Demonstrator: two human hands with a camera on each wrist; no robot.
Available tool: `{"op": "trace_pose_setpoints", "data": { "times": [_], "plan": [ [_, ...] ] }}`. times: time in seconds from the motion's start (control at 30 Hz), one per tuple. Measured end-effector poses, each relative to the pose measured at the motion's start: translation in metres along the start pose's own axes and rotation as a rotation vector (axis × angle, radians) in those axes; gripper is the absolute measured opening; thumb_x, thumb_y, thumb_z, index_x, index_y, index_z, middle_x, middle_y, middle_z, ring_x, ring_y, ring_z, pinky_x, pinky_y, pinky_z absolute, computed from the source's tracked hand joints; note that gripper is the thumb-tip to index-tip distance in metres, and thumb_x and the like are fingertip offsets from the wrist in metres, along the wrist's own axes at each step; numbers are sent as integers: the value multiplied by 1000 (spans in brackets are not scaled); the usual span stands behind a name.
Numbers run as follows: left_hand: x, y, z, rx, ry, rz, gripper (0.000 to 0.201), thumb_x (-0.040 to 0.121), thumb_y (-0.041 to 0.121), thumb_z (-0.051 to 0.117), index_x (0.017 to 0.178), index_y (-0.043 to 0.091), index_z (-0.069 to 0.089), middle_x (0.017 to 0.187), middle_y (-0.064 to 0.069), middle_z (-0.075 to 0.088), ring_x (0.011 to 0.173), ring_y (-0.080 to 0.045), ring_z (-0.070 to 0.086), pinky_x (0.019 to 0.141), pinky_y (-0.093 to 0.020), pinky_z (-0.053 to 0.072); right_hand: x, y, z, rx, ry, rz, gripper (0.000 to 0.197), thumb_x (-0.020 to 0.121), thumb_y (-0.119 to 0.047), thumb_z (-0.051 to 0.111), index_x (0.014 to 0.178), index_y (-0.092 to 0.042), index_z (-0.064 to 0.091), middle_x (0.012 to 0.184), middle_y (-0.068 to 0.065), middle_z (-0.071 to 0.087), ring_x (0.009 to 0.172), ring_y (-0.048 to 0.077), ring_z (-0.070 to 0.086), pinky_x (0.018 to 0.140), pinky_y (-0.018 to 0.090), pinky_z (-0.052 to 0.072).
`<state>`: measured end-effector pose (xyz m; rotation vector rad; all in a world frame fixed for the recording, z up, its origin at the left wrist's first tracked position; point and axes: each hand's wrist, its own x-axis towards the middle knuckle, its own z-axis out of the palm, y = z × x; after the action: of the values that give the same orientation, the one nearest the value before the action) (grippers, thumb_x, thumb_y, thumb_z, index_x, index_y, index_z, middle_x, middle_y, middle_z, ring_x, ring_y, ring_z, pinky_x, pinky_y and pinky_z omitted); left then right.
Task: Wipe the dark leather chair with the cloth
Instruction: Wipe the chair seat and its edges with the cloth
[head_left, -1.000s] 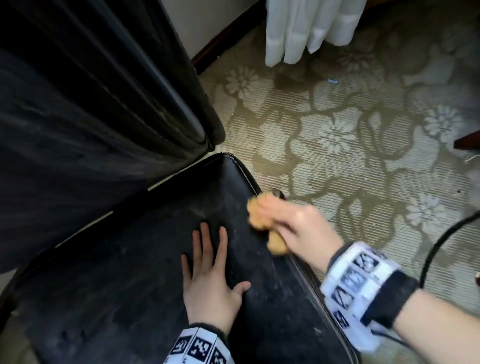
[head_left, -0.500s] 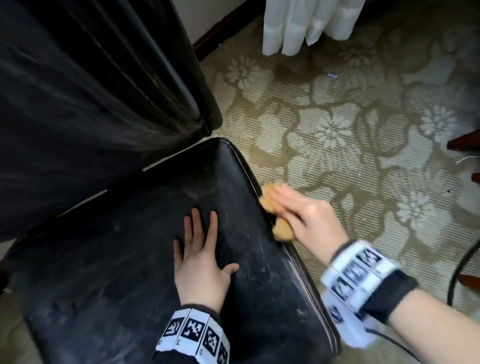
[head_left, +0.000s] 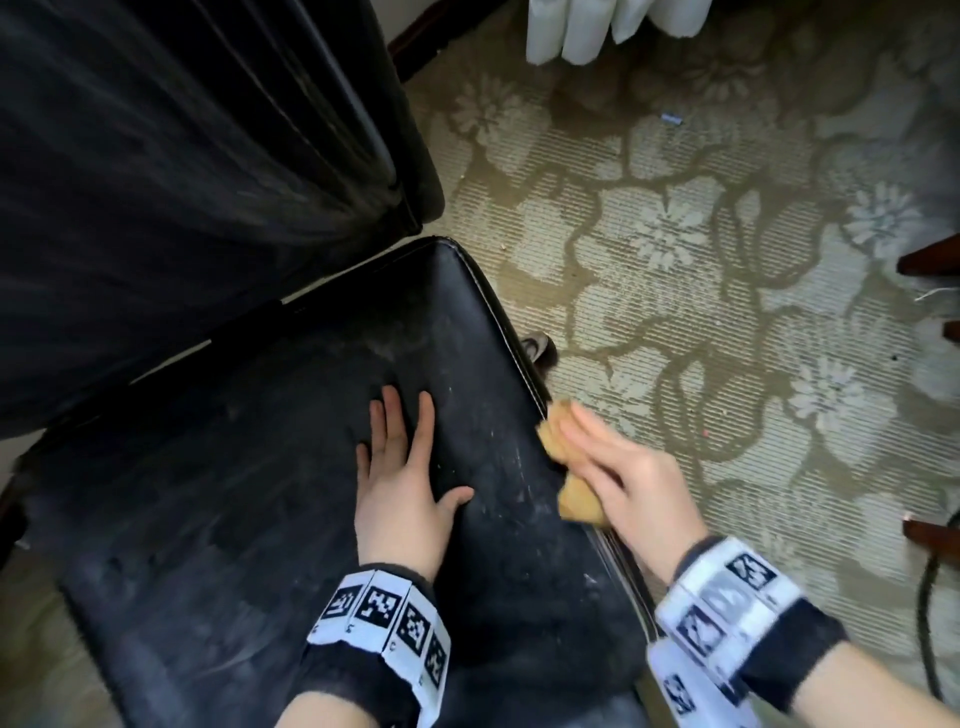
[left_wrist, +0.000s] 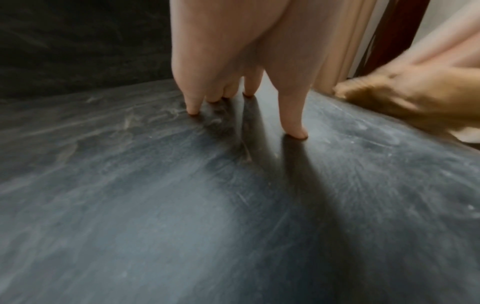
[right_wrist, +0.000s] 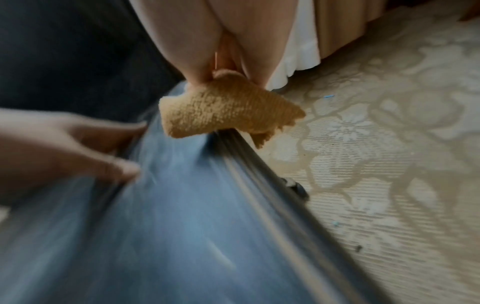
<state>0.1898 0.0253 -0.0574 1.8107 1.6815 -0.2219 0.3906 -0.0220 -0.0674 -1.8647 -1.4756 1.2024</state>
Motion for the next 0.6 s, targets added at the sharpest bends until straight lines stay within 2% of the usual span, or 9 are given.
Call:
{"op": "trace_pose_setpoints", "data": {
  "times": [0.03, 0.13, 0.2, 0.27, 0.33, 0.4, 0.43, 0.5, 0.6],
  "plan": [
    [-1, 1, 2, -25, 4, 12, 99, 78, 35, 70, 146, 26, -2, 145, 4, -26, 134, -10, -25, 115, -37, 0, 10, -5, 6, -4, 36, 7, 45, 82, 6, 64, 125, -8, 56, 138, -2, 39, 131, 8, 37, 105, -3, 12],
    [-13, 5, 10, -58, -28, 52, 110, 72, 46, 71, 140, 32, -14, 144, 3, -31, 134, -12, -28, 112, -34, -6, 18, -14, 34, -84, 40, -69, 48, 84, -4, 60, 131, -9, 51, 145, -1, 28, 138, 21, 26, 108, -1, 6],
    [-20, 5, 16, -4, -61, 51, 118, 68, 51, 73, 137, 36, -22, 142, 4, -37, 133, -12, -33, 112, -34, -8, 11, -7, 38, -67, 47, -92, 50, 84, 0, 59, 132, -11, 50, 145, -2, 30, 137, 16, 30, 108, 0, 12],
    [-22, 4, 18, 37, -83, 28, 121, 67, 51, 73, 137, 37, -24, 140, 4, -41, 131, -11, -35, 113, -35, -7, 8, -2, 26, 66, 81, 19, 47, 84, 6, 60, 127, -11, 55, 140, -3, 41, 129, 3, 38, 100, -5, 21],
    [-20, 5, 18, 50, -87, 10, 120, 68, 52, 72, 136, 38, -25, 140, 4, -41, 131, -12, -35, 114, -36, -6, 12, 4, 9, 124, 84, 197, 41, 85, 2, 61, 123, -14, 59, 131, -4, 52, 121, -2, 46, 94, -8, 24],
    [-20, 7, 18, 59, -83, 0, 119, 68, 52, 72, 136, 37, -25, 141, 2, -41, 132, -13, -34, 115, -36, -6, 16, 9, 0, 81, 37, 264, 38, 87, -6, 62, 123, -18, 59, 128, -2, 57, 115, -3, 48, 95, -2, 29],
    [-20, 8, 18, 61, -86, -1, 119, 68, 51, 72, 135, 37, -25, 141, 2, -40, 132, -13, -34, 115, -37, -6, 14, 8, -1, 84, 11, 247, 40, 87, -8, 62, 124, -20, 57, 130, -4, 56, 117, -5, 46, 100, 3, 29],
    [-21, 8, 19, 64, -84, -5, 120, 67, 51, 73, 135, 37, -25, 141, 2, -40, 132, -13, -34, 115, -37, -6, 8, -3, 7, 120, -21, 140, 45, 87, -8, 63, 128, -23, 53, 138, -11, 43, 127, -5, 36, 107, 4, 22],
    [-21, 7, 20, 74, -78, 2, 120, 67, 52, 73, 136, 36, -24, 141, 2, -39, 131, -13, -33, 115, -37, -5, -6, -3, 28, 60, -10, -12, 55, 86, 0, 61, 135, -21, 43, 147, -11, 27, 140, 8, 22, 109, 2, 13]
  ]
}}
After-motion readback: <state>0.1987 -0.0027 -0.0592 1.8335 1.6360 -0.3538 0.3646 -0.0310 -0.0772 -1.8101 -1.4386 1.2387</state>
